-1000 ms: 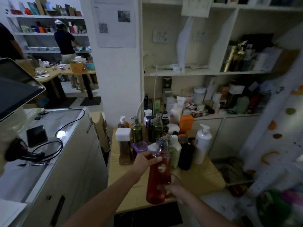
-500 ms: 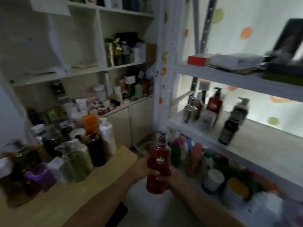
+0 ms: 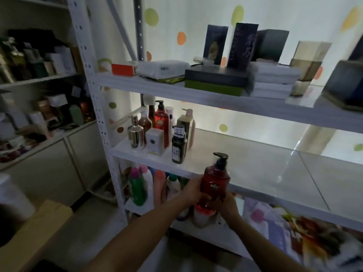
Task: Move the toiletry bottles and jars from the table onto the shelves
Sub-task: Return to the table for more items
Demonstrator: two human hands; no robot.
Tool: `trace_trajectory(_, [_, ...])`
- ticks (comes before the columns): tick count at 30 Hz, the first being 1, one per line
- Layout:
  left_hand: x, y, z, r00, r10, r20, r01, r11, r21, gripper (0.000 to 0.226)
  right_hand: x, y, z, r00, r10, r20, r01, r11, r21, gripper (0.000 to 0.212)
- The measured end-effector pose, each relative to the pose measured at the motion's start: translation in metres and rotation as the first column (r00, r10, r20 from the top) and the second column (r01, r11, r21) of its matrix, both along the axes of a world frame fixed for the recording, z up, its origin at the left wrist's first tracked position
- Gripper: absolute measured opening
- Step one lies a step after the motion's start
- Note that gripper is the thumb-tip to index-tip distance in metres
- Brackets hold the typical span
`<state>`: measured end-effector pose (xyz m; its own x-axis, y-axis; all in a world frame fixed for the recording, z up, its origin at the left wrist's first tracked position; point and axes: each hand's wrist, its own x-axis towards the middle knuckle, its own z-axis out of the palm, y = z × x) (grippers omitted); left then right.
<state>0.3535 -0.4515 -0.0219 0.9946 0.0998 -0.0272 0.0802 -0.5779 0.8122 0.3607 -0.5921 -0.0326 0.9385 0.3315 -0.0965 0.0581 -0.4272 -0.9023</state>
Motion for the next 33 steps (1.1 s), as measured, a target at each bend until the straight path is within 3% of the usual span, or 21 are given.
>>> trace_trajectory(1, [0.012,-0.004,0.003,0.999,-0.037,0.014,0.036,0.999,0.023,0.045,0.011,-0.002,-0.001,0.999,-0.045,0.026,0.045,0.999,0.0,0.023])
trace_trajectory(3, [0.033,-0.004,0.008,0.996,-0.075,0.038,0.073,0.996,0.053,0.049,0.036,0.0,-0.005,0.981,-0.153,0.115,0.154,0.988,0.005,0.034])
trace_trajectory(7, [0.078,0.007,0.01,0.991,-0.098,0.091,0.095,0.995,0.034,0.039,0.081,0.01,-0.012,0.959,-0.215,0.183,0.215,0.976,0.018,0.021])
trace_trajectory(12, [0.139,0.042,0.003,0.985,-0.153,0.073,0.154,0.988,-0.001,0.054,0.134,0.023,-0.015,0.978,-0.117,0.175,0.126,0.991,-0.046,0.03])
trace_trajectory(15, [0.172,0.061,0.003,0.984,-0.167,0.057,0.17,0.983,-0.063,0.048,0.168,0.031,-0.014,0.987,-0.064,0.148,0.078,0.993,-0.089,0.038])
trace_trajectory(26, [0.247,0.083,-0.003,0.981,-0.089,0.17,0.124,0.969,-0.213,0.051,0.246,0.069,-0.01,0.963,-0.165,0.211,0.17,0.985,-0.004,0.03])
trace_trajectory(31, [0.251,0.072,-0.015,0.964,0.006,0.266,0.062,0.967,-0.248,0.022,0.258,0.076,-0.021,0.932,-0.253,0.259,0.245,0.968,0.063,0.036])
trace_trajectory(33, [0.251,0.07,-0.021,0.962,0.042,0.268,0.035,0.96,-0.277,0.021,0.258,0.079,-0.022,0.932,-0.246,0.266,0.233,0.969,0.08,0.038])
